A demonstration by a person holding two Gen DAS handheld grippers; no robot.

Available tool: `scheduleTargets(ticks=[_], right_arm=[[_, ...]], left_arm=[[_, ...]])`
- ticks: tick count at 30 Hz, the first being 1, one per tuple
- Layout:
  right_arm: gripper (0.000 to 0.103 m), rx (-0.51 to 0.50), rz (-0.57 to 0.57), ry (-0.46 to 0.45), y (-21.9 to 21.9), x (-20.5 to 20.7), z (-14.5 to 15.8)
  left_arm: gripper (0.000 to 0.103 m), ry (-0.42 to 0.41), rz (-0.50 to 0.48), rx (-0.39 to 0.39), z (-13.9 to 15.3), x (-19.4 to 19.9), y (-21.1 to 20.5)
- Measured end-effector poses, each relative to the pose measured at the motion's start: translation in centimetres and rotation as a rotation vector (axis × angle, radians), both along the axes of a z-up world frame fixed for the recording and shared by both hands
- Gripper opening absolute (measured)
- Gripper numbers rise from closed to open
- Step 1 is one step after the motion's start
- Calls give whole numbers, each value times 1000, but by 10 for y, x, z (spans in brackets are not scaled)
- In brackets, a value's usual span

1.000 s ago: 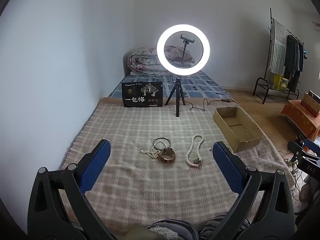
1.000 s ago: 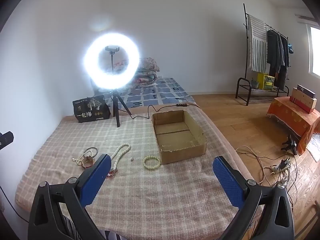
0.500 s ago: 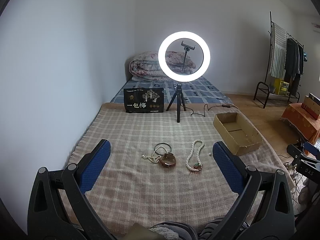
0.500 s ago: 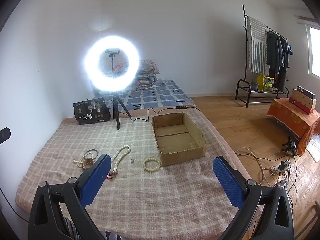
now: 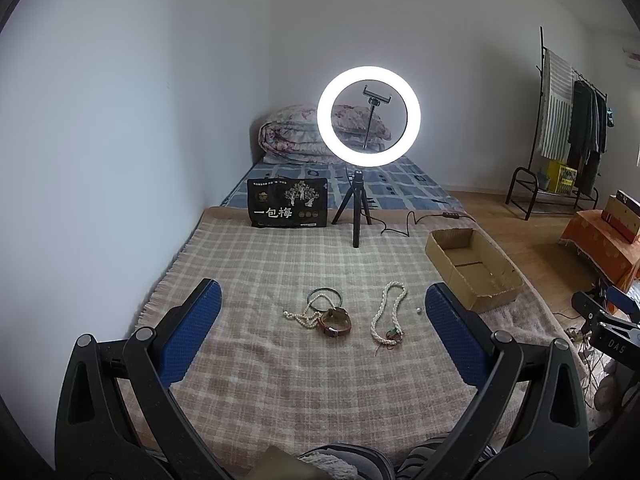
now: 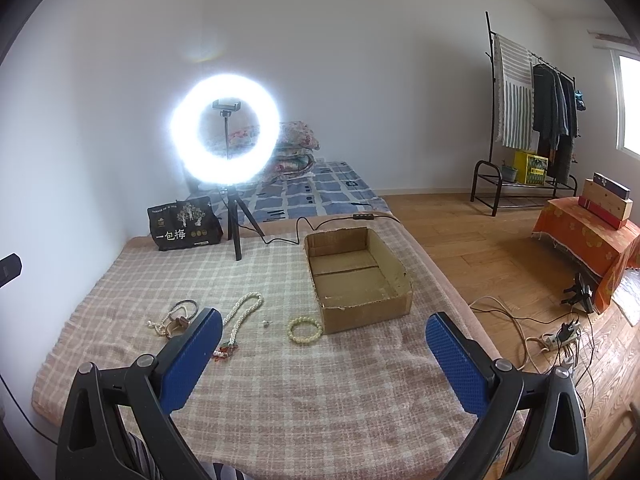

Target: Organize jewelry

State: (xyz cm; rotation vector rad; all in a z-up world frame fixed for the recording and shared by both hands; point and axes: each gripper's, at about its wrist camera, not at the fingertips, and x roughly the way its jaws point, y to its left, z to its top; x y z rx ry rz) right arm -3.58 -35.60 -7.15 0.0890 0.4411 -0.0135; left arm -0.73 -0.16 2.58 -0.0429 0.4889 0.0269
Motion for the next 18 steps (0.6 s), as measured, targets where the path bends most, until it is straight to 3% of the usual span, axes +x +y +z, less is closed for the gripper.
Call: scheduleTargets(ticks=[18], right_arm=[[103, -2, 1, 0, 1, -1, 1]], left_arm=[[103, -1, -1, -2, 0, -1, 0]])
